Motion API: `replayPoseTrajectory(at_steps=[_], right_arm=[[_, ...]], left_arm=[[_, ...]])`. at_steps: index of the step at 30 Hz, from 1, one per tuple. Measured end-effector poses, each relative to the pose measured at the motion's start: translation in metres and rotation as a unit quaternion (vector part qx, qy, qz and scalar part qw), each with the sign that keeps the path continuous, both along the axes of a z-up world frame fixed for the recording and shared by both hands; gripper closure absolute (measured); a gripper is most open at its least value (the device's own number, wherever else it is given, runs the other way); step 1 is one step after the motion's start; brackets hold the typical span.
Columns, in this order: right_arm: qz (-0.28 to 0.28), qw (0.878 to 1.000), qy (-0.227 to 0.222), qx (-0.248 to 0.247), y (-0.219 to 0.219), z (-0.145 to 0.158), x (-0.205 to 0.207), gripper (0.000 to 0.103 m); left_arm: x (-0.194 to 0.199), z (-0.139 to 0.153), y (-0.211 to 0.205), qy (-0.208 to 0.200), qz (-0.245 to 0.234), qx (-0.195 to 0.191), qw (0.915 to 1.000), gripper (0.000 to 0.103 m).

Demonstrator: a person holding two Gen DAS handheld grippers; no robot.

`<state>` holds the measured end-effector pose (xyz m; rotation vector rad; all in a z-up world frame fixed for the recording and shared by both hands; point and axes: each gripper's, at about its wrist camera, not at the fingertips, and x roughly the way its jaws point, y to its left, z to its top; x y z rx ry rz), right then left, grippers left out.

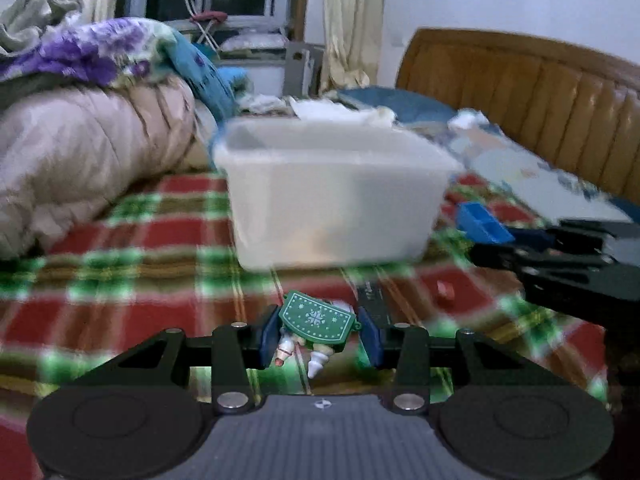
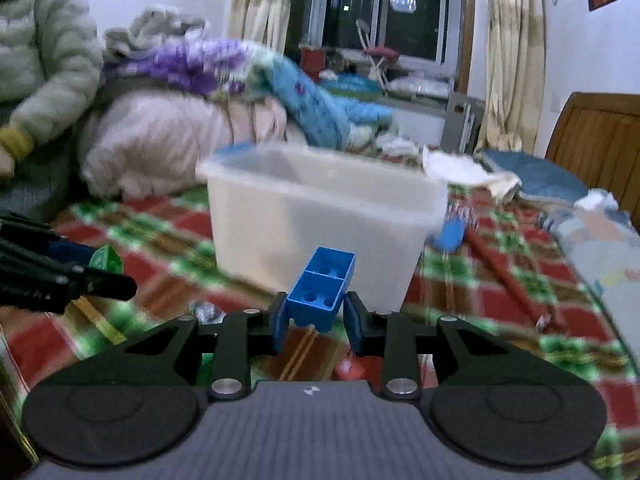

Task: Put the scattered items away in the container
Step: 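Carry the green board and blue block over the bin and open both grippers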

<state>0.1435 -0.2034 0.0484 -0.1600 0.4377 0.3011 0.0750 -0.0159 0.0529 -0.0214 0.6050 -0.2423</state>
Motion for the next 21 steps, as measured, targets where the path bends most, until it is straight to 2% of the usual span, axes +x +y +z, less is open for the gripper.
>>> replayPoseTrajectory(at_steps=[6, 10, 14, 21], right_arm=[[0.008, 0.999, -0.039, 0.004, 0.001, 0.051, 0.03, 0.07], [0.014, 0.998, -0.053, -0.007, 0.006, 0.069, 0.054, 0.07], [0.015, 0.999, -0.046, -0.008, 0.008, 0.076, 0.077, 0.07], [-0.003, 1.0, 0.011, 0.004, 0.002, 0.061, 0.121, 0.07]], left_arm=[[0.048, 0.054, 0.005, -0.035, 0.01, 0.016, 0.9992, 0.057], [0.079, 0.08, 0.002, -0.048, 0.015, 0.011, 0.9987, 0.057], [0.104, 0.091, -0.004, -0.051, 0.018, 0.009, 0.9985, 0.057], [0.145, 0.089, -0.01, -0.05, 0.036, 0.033, 0.9976, 0.057]])
